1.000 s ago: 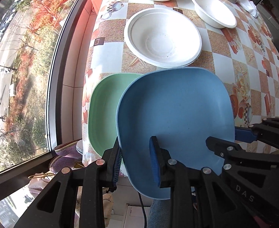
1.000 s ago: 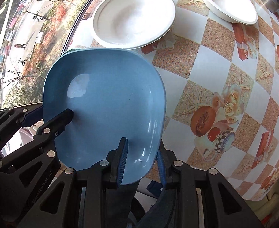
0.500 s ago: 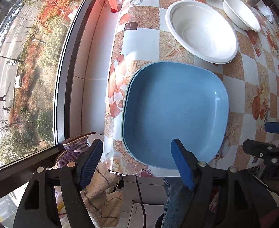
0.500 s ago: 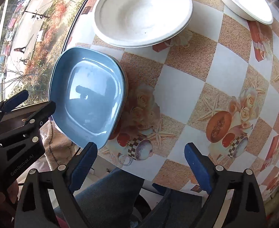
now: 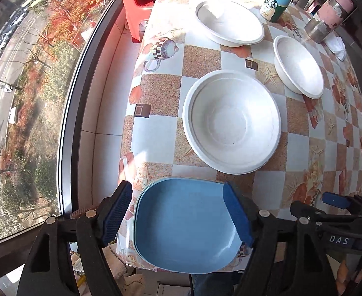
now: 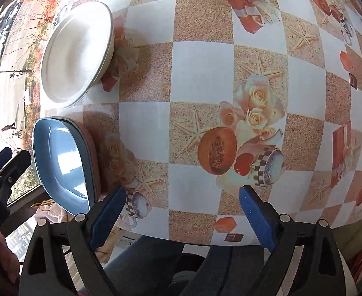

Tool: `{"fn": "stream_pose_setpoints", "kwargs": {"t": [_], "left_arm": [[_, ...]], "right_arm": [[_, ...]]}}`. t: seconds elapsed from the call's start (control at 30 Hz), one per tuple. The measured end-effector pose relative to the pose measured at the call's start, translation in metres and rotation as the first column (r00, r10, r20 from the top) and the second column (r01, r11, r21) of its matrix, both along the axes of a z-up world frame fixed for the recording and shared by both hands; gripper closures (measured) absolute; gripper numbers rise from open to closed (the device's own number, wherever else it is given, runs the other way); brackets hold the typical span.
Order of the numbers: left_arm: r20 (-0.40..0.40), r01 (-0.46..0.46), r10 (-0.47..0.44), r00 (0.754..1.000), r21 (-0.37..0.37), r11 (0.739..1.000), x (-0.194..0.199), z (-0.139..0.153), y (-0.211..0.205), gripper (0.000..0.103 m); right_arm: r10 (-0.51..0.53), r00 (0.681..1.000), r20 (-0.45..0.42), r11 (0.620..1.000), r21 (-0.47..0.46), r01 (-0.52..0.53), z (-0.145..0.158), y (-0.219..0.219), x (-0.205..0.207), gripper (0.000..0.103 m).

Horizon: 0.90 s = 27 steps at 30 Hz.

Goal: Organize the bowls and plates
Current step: 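Grasp the rim of a white paper bowl with the right tool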

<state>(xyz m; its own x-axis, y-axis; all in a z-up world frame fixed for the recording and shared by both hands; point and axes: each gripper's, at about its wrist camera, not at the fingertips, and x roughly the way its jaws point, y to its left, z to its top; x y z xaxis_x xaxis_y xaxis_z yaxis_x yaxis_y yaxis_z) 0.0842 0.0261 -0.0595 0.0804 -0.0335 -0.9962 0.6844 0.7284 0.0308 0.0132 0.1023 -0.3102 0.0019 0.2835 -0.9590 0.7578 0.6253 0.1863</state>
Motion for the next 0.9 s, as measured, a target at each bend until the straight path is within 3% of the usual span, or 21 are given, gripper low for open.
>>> {"fn": "stream_pose_setpoints", "kwargs": {"t": [0.23,0.6,0.63,0.67,0.73,0.8,0.83,0.9], "left_arm": [[0.017,-0.055,0.055,0.998,0.042,0.998,0.033,-0.022,-0.024,0.024],[0.053,-0.050,0.043,0.998,0.141,0.989,0.044,-0.070,-0.056,0.024],[0.043,-0.056,0.050,0.998,0.142,0.988,0.044,-0.073,-0.057,0.030],[0.029,-0.060,0.057,0.998,0.137,0.989,0.043,-0.076,-0.058,0.035],[-0.016,-0.064,0.066,0.998,0.113,0.992,0.039,-0.079,-0.060,0.057],[-0.045,-0.066,0.070,0.997,0.088,0.994,0.033,-0.078,-0.063,0.073],[-0.049,-0.059,0.063,0.997,0.093,0.994,0.028,-0.077,-0.066,0.074],[-0.055,-0.027,0.033,0.998,0.109,0.994,0.015,-0.076,-0.074,0.075]], "right_arm": [[-0.060,0.993,0.101,0.995,-0.073,0.067,0.011,-0.038,0.057,0.009],[-0.090,0.992,0.090,0.993,-0.066,0.096,-0.023,-0.043,0.103,0.009],[-0.082,0.993,0.089,0.994,-0.064,0.087,-0.028,-0.042,0.105,0.009],[-0.072,0.994,0.087,0.995,-0.063,0.077,-0.031,-0.041,0.110,0.012],[-0.067,0.993,0.094,0.996,-0.053,0.072,-0.038,-0.041,0.115,0.024],[-0.086,0.990,0.113,0.996,-0.003,0.087,-0.042,-0.037,0.115,0.044],[-0.099,0.987,0.128,0.995,0.028,0.097,-0.045,-0.037,0.116,0.049],[-0.099,0.983,0.158,0.993,0.076,0.087,-0.047,-0.033,0.118,0.071]]}}
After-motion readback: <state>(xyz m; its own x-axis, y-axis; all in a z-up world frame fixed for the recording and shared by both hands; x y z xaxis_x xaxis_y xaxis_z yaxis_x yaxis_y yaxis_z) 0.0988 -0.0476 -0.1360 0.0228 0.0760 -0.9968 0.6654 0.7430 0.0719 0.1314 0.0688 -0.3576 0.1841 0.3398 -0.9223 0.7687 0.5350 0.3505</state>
